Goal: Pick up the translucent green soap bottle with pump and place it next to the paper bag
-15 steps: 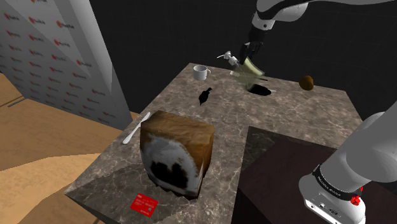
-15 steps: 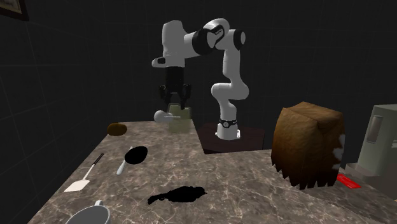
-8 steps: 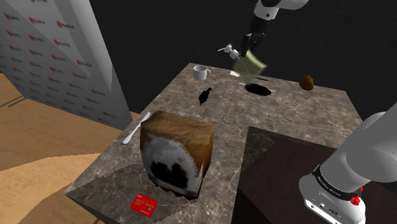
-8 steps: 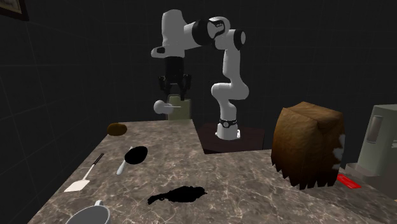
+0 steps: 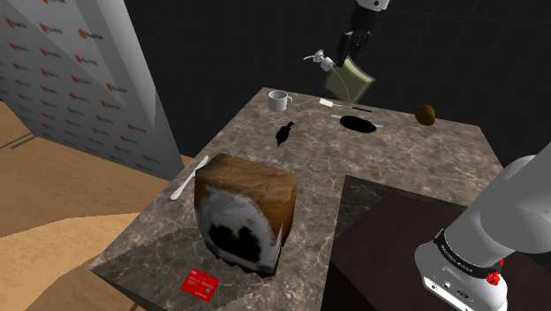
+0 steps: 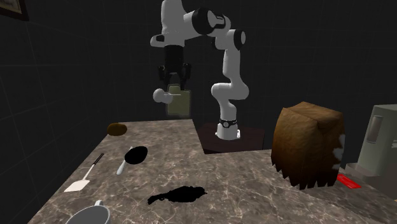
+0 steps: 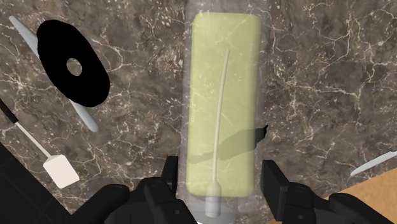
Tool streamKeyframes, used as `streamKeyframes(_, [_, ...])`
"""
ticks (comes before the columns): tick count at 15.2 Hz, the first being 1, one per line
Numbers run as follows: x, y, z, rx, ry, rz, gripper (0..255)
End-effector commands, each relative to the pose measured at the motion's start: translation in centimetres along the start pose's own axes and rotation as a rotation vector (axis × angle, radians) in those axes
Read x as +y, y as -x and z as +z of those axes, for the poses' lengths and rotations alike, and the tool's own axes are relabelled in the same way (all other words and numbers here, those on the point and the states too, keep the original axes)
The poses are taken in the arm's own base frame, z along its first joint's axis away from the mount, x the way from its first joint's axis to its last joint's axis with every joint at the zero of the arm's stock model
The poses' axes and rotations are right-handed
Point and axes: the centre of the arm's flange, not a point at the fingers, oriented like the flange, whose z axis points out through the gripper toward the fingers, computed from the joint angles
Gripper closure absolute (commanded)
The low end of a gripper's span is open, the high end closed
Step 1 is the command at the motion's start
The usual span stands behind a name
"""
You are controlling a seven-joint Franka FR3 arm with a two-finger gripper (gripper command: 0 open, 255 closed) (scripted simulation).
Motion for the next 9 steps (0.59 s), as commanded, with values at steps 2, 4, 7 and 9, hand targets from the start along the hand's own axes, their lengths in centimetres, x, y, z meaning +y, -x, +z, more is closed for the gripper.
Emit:
streamKeyframes(2, [-0.2,-0.2,-1.7,0.0,0.0,0.0,255])
streamKeyframes(4, [-0.3,-0.4,-2.7,0.0,0.0,0.0,255])
streamKeyframes(7, [-0.4,-0.7,-4.2,0.0,0.0,0.0,255])
streamKeyframes(9, [-0.5,-0.9,-5.3,0.0,0.0,0.0,255])
